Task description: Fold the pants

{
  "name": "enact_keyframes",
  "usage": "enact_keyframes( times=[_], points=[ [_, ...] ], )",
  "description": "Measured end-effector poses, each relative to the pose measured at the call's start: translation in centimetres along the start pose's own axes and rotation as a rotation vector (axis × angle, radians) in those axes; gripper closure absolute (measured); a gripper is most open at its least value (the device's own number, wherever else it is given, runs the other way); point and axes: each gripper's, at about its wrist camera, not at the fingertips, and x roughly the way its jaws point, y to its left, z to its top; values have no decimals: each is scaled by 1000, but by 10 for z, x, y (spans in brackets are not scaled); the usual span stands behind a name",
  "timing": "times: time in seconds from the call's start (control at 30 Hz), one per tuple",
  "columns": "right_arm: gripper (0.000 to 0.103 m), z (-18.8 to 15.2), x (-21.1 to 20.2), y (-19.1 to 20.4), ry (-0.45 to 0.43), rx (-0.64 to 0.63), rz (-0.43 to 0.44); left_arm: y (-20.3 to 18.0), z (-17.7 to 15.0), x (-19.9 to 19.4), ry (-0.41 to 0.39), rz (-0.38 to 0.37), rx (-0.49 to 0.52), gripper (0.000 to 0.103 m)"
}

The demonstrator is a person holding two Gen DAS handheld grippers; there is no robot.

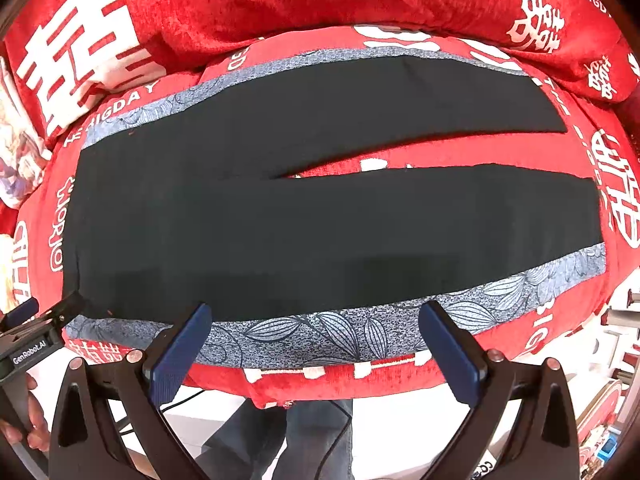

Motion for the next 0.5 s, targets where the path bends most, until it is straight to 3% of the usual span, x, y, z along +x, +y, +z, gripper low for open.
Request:
enact_keyframes(
  times=[0.5],
  points=[
    [0,2,1,-5,-5,-11,-3,-8,-1,0,-2,15,13,0]
  ],
)
